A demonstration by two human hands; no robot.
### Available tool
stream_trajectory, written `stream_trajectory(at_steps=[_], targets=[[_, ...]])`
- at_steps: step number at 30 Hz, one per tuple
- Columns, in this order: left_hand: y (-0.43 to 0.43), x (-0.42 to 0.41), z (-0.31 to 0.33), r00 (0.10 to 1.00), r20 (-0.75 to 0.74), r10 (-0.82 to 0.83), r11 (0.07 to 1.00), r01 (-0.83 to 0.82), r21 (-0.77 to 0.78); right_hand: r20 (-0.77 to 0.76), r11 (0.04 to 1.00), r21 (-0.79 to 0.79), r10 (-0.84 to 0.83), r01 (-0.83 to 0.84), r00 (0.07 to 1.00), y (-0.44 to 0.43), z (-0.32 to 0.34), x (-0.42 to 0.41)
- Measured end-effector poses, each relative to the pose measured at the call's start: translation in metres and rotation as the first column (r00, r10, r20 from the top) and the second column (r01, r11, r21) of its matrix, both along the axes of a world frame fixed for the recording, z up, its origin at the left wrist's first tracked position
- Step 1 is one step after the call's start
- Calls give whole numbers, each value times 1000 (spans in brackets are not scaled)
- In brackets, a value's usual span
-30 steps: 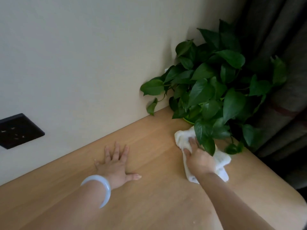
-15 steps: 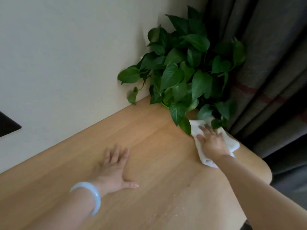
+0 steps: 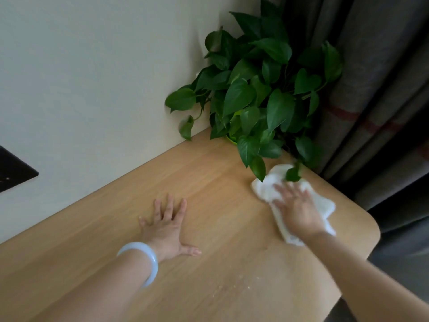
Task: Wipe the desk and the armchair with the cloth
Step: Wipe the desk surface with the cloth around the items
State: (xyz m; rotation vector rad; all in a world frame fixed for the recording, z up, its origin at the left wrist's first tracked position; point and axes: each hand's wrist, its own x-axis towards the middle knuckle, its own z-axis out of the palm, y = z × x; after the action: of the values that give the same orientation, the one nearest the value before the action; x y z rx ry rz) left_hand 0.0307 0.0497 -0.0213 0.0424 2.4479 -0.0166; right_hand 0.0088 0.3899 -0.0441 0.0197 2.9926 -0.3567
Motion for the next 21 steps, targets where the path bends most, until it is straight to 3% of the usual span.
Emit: stream_trajectory(at_steps=[3,5,7,10,13,16,21], targets=[[0,0,-3,1000,-4,0,1000,0,-3,22,967,33,-254,253,967,21,10,-28],[1,0,-2,1000,3,4,1000,-4,-11,50,941,85,-331,327,942,-8,13,-25],[3,0,-2,1000,-7,8,1000,-8,-11,19,973,58,-225,224,974,-57,10,2],[3,0,2,1000,-14,13,1000,-13,-8,-20,993,-55,108,-109,994,-119,2,72],[3,0,5,1000,-18,10,1000,-10,-8,-9,953,-155,262,-260,965,-91,2,90],[2,0,3,1000,-25,14,1000,-14,-1,-44,982,-179,53,-60,998,-4,1,67],[0,0,-3,999,-31,18,1000,-18,-2,27,955,-17,-294,295,955,82,5,29]])
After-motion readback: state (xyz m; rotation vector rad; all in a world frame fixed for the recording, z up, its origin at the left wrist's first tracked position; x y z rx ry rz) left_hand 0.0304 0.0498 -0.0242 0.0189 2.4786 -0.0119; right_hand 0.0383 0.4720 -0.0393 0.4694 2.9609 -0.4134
